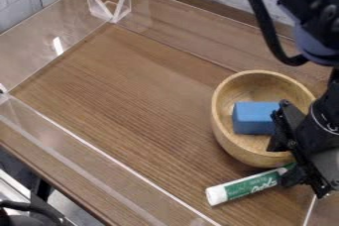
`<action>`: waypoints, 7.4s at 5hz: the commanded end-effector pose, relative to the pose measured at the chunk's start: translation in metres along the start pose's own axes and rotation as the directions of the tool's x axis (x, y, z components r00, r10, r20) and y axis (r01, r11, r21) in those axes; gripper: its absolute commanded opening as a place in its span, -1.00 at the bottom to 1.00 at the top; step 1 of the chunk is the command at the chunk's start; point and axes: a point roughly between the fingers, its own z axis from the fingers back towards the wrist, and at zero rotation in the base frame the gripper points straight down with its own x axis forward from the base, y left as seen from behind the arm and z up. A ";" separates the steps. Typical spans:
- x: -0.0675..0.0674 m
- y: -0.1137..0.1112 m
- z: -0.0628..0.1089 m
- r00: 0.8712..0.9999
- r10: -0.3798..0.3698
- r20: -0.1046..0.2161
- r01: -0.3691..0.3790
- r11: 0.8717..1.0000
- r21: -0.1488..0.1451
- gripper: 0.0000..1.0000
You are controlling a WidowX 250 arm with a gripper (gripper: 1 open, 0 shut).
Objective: Put the green marker in the brown bowl
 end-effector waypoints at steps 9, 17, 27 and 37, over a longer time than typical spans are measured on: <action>-0.008 0.003 0.000 0.987 -0.159 0.026 0.158 0.987 0.042 -1.00; -0.010 0.002 0.001 0.953 -0.299 0.047 0.293 0.950 0.104 -1.00; -0.014 -0.005 0.002 0.879 -0.472 0.068 0.458 0.876 0.152 -1.00; -0.012 -0.002 0.003 0.860 -0.504 0.083 0.480 0.853 0.206 -1.00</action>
